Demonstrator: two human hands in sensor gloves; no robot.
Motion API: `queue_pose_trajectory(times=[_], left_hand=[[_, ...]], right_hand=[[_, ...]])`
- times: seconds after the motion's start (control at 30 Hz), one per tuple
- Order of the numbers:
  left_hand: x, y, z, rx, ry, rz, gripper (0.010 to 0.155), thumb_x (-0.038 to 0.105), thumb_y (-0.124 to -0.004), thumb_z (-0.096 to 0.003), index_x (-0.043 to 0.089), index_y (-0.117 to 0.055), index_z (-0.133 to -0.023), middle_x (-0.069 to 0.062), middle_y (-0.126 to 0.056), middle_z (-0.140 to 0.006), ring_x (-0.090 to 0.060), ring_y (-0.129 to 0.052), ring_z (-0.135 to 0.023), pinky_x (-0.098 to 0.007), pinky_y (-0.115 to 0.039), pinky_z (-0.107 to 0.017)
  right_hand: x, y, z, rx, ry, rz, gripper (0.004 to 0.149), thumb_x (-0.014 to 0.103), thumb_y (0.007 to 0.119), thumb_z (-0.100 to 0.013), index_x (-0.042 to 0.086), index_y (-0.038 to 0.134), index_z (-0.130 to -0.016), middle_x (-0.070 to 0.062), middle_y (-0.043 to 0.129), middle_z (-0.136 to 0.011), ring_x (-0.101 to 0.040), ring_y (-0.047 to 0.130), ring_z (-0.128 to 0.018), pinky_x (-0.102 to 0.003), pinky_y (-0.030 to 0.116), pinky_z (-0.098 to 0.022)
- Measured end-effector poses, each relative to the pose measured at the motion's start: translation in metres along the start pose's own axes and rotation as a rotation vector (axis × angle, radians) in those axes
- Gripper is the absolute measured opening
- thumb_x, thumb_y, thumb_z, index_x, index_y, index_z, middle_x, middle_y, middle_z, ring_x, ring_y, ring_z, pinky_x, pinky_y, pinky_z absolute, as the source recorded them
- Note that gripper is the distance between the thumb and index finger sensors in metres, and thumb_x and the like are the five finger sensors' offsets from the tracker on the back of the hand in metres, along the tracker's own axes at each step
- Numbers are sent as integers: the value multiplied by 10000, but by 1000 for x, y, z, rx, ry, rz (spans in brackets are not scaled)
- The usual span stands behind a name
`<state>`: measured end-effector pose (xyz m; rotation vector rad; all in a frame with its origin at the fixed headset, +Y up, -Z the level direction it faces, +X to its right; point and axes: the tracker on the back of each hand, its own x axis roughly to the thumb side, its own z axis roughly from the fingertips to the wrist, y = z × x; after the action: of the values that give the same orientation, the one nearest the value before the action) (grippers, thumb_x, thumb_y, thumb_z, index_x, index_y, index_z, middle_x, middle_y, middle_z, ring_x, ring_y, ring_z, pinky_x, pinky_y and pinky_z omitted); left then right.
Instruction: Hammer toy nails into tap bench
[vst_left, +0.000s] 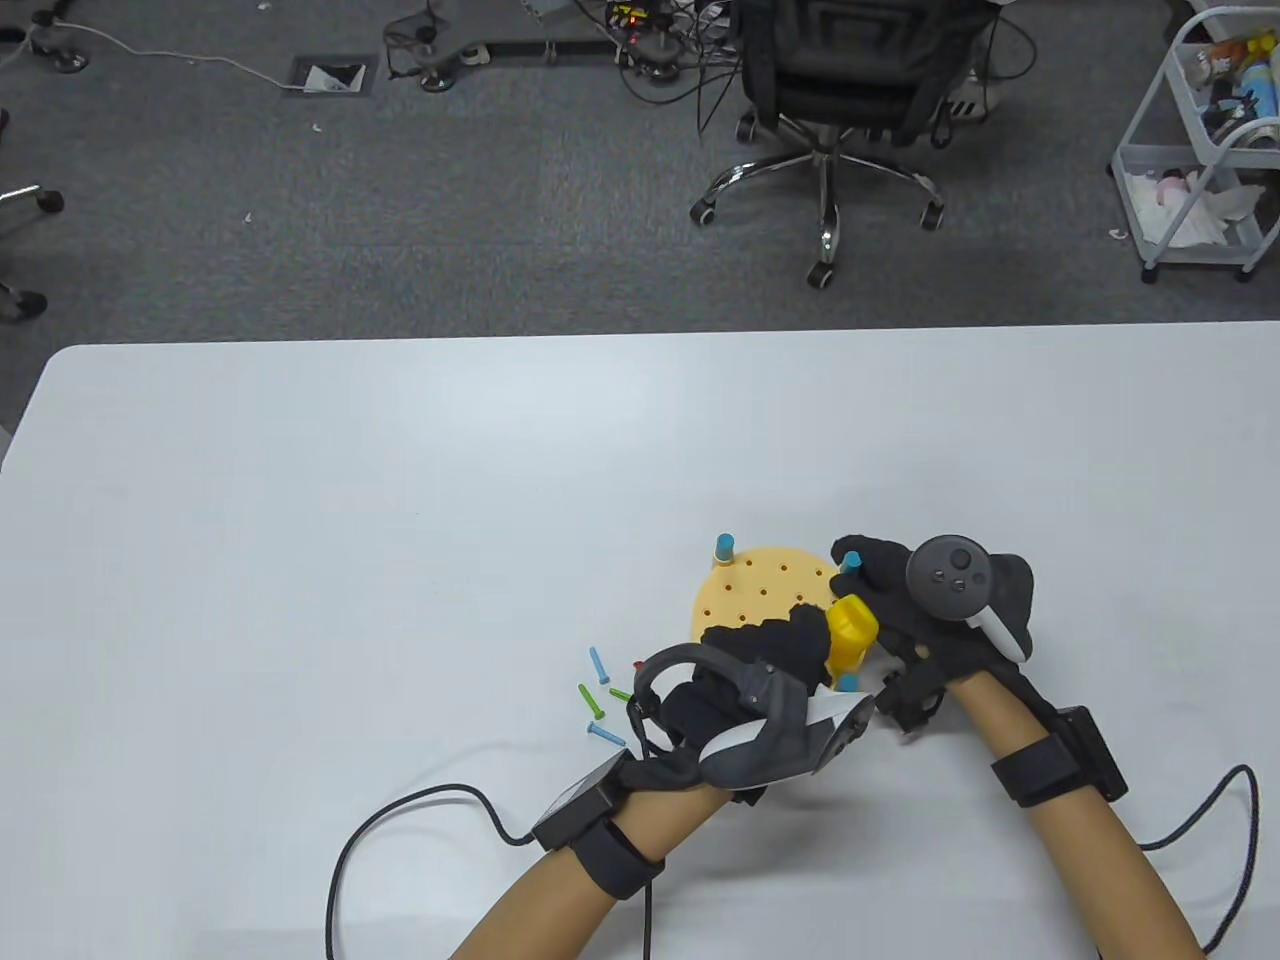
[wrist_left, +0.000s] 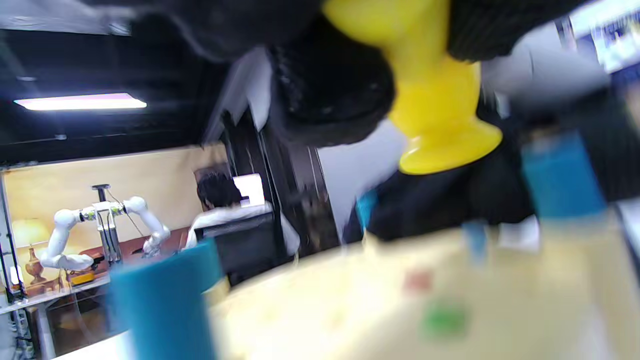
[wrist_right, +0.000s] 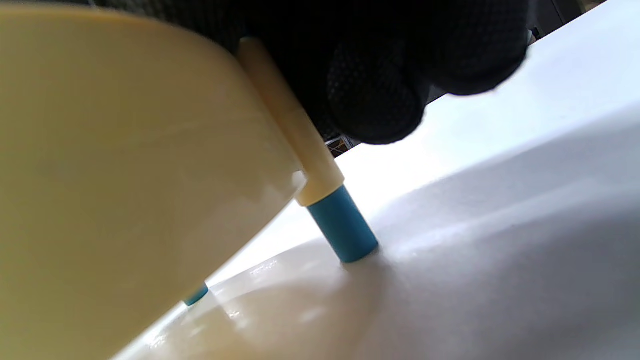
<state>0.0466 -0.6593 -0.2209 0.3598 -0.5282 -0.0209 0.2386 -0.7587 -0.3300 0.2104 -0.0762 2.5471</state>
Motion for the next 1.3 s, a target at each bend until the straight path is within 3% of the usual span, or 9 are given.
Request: queue_pose_trajectory(times=[0.07, 0.2, 0.3, 0.43, 0.53, 0.7, 1.03, 1.2, 1.3], left_hand=[[3, -30, -11, -328, -18, -31, 663, 475, -728, -367, 96, -707, -910, -134, -997, -476, -158, -867, -21, -372, -776, -61], [-10, 5, 0, 50, 57, 31, 655, 498, -731, -354, 152, -755, -910, -104, -1021, -468, -136, -876, -34, -351, -799, -78], [6, -26, -1, -351, 104, -217, 670, 533, -666, -324, 168, -662, -886, -45, -992, -483, -113, -871, -7, -329, -792, -63], [-8, 4, -3, -28, 51, -82, 663, 503, -714, -350, 153, -726, -913, -93, -1010, -479, -136, -868, -32, -351, -795, -82], [-1, -32, 1, -314, 73, -260, 680, 535, -644, -306, 159, -644, -873, -31, -987, -462, -101, -866, 17, -324, -801, -47], [-16, 8, 2, 15, -24, 21, 671, 479, -751, -346, 103, -755, -902, -128, -1027, -452, -162, -864, -5, -374, -787, -57], [1, -39, -12, -325, -63, -108, 674, 497, -669, -371, 94, -657, -911, -81, -988, -483, -120, -870, -15, -345, -801, -57], [-8, -5, -2, -21, 12, 55, 669, 474, -754, -354, 90, -746, -902, -147, -1015, -456, -167, -863, -8, -378, -779, -57], [5, -29, -2, -266, -15, -238, 670, 536, -633, -318, 163, -643, -875, -11, -985, -483, -90, -873, -4, -314, -821, -66]], right_hand=[[0, 0, 0, 2, 6, -21, 578, 449, 720, -411, 190, 721, -928, -93, 868, -838, -258, 937, -607, -413, 791, -459], [0, 0, 0, -1, -1, 8, 578, 455, 711, -411, 197, 718, -928, -83, 869, -838, -250, 940, -607, -408, 794, -462], [1, 2, 1, -2, 3, -1, 577, 450, 713, -411, 191, 718, -928, -90, 867, -837, -256, 937, -607, -414, 789, -461], [1, 2, 0, -1, 1, 6, 578, 453, 707, -412, 192, 715, -928, -88, 867, -837, -254, 938, -606, -413, 791, -461], [1, 2, 1, -5, -1, 14, 577, 454, 704, -412, 193, 714, -926, -87, 866, -836, -253, 937, -604, -414, 790, -462], [0, 3, 1, -12, 3, -3, 577, 454, 703, -412, 190, 715, -926, -92, 868, -835, -254, 937, -601, -416, 790, -461], [-1, 4, 0, -8, 2, -11, 582, 462, 696, -412, 192, 707, -928, -91, 864, -836, -252, 935, -598, -417, 789, -463], [-2, 4, 0, -3, 3, -22, 581, 465, 694, -412, 195, 708, -926, -91, 862, -836, -251, 933, -597, -417, 786, -464], [-2, 5, 1, -10, 1, -12, 581, 464, 690, -415, 191, 707, -927, -92, 863, -835, -251, 933, -595, -417, 786, -464]])
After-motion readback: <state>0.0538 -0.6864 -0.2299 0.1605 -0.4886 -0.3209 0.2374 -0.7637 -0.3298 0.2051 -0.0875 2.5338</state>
